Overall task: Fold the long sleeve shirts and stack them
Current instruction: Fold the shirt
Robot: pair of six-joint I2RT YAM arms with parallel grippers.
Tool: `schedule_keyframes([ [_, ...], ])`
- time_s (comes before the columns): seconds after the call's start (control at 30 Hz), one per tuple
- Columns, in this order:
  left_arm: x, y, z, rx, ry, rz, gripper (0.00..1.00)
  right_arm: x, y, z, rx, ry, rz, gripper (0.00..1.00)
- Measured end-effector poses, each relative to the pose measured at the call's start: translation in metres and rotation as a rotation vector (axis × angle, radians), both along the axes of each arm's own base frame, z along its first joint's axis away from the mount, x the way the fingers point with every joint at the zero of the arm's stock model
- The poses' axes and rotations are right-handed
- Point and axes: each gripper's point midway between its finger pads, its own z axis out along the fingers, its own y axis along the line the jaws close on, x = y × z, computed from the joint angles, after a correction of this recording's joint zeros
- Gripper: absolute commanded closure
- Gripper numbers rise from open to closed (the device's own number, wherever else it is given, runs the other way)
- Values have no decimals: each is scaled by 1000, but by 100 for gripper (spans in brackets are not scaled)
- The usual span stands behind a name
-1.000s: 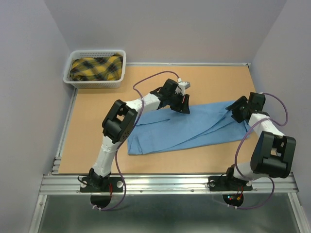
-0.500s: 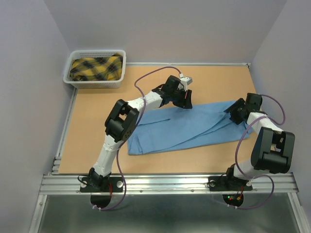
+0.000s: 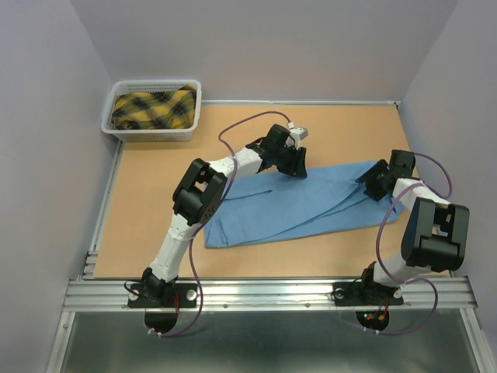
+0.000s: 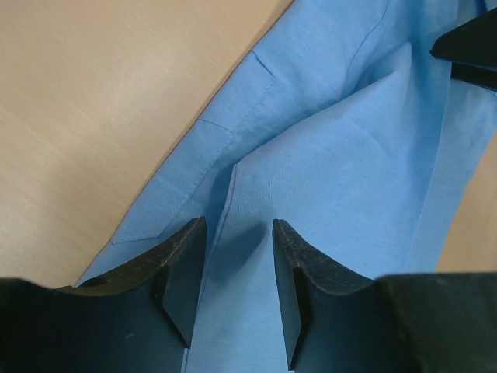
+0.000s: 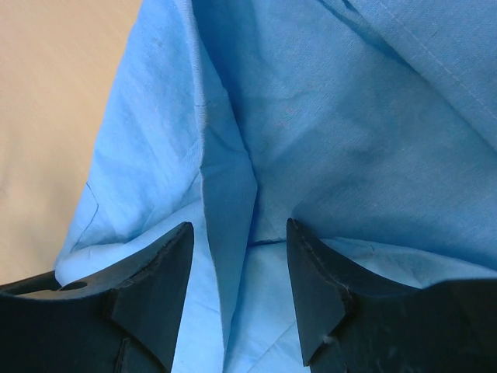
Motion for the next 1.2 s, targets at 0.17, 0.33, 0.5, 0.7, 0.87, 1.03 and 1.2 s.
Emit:
schedule_keyframes([
  [0.17, 2, 1, -8, 17, 13, 14, 43, 0, 0, 0, 0, -1, 1, 44],
  [0.33, 4, -3, -4, 5, 8, 10, 48, 0, 0, 0, 0, -1, 1, 44],
  [0.5, 2, -5, -3, -5, 15, -3, 72, 1, 0, 1, 0, -2, 1, 45],
  [0.7, -4, -8, -1, -15, 25, -20, 91, 6, 1, 0, 1, 1, 6, 54],
  [0.87, -6, -10, -1, -18, 27, -27, 93, 12, -1, 2, 0, -6, 5, 68],
  [1.03, -6, -11, 0, -20, 27, -29, 94, 20, -2, 5, 2, -13, 1, 76],
  [1.2, -6, -11, 1, -22, 25, -29, 100, 23, -3, -1, 7, 1, 0, 99],
])
